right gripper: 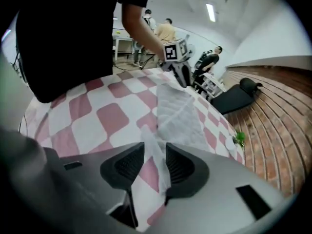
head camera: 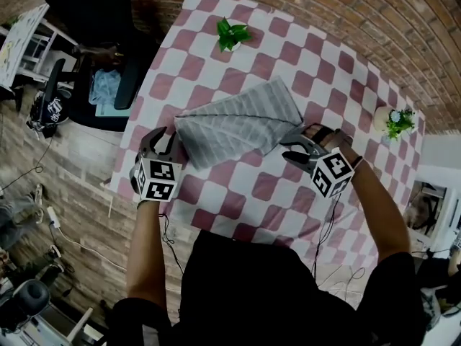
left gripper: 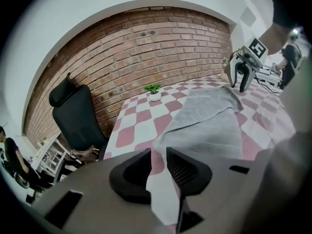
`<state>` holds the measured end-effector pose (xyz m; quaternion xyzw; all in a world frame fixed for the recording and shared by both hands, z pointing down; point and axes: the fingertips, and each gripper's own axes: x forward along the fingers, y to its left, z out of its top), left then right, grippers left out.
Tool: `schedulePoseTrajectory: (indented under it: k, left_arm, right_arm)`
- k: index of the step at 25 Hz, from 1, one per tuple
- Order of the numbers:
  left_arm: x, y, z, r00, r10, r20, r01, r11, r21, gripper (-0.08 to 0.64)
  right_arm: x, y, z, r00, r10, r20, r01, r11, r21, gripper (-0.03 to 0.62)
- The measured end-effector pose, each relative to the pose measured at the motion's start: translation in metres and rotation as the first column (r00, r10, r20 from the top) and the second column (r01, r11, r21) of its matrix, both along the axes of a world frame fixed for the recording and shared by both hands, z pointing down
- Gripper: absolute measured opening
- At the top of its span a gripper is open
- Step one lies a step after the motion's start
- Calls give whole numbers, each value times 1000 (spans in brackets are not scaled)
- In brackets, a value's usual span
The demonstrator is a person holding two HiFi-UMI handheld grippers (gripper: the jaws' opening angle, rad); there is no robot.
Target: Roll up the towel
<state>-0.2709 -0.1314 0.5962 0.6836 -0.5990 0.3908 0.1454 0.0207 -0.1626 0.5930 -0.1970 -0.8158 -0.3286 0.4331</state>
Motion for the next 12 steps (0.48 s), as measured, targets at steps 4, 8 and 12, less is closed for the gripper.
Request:
schedulePoseTrajectory:
  k: [4, 8, 12]
  left_arm:
    - [16, 12, -5, 1000, 11, 19, -12, 1000, 10, 92]
    - [29, 25, -4, 1000, 16, 7, -16, 1000, 1, 91]
    - [33, 34, -3, 1000, 20, 1, -20, 1000, -5, 90]
  right_arm:
    - [-13, 29, 22, 992, -120, -44, 122, 992, 36, 179]
    - [-24, 41, 37, 975, -182, -125, 186, 982, 23, 179]
    - [-30, 42, 39, 967, -191, -167, 193, 981, -7, 45]
